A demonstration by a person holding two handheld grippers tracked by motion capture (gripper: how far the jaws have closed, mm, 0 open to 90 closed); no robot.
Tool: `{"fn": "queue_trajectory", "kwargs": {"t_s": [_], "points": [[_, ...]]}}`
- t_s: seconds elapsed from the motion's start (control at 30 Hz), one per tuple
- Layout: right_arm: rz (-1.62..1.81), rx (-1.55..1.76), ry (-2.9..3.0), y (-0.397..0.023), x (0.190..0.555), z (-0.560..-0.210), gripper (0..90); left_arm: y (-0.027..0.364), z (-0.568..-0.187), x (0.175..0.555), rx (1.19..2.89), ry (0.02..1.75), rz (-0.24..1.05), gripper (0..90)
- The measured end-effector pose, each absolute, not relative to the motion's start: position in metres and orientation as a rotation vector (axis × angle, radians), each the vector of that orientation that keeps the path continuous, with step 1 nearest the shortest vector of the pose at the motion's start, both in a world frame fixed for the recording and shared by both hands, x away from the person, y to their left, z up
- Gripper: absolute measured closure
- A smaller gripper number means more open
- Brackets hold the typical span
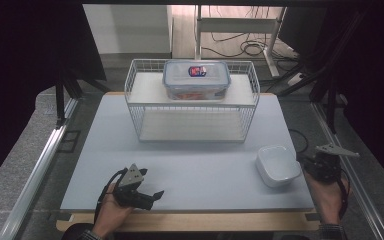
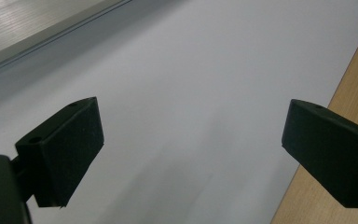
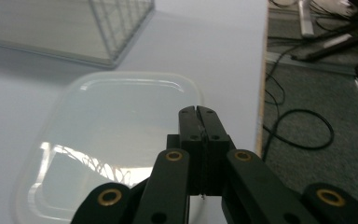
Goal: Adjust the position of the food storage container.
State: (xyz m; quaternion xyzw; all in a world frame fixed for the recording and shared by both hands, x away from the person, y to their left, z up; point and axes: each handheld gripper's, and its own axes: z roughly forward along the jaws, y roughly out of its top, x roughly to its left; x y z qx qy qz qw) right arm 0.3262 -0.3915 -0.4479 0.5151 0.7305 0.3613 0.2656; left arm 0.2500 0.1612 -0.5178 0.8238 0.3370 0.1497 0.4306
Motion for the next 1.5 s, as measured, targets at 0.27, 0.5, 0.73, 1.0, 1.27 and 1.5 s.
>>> {"fn": "queue_trajectory", "kwargs": {"t_s": [0.27, 0.5, 0.73, 1.0, 1.27, 1.5], "points": [[0.943, 1.471, 1.966, -0.402, 0.337, -0.466, 89.1, 0.161, -0.52, 0.251, 2.066, 0.852, 0.363, 5.2], [0.946, 1.468, 1.998, -0.395, 0.34, -0.469, 89.2, 0.161, -0.52, 0.252, 2.071, 0.85, 0.361, 5.3], [0.945, 1.427, 2.081, -0.373, 0.343, -0.473, 89.2, 0.16, -0.521, 0.252, 2.079, 0.85, 0.359, 5.3], [0.977, 1.371, 2.159, -0.34, 0.346, -0.474, 89.4, 0.158, -0.522, 0.253, 2.085, 0.849, 0.349, 5.3], [1.013, 1.266, 2.259, -0.292, 0.349, -0.476, 89.4, 0.155, -0.523, 0.254, 2.088, 0.855, 0.328, 5.3], [1.059, 1.156, 2.346, -0.241, 0.349, -0.48, 89.4, 0.15, -0.524, 0.257, 2.084, 0.881, 0.271, 5.4]]}}
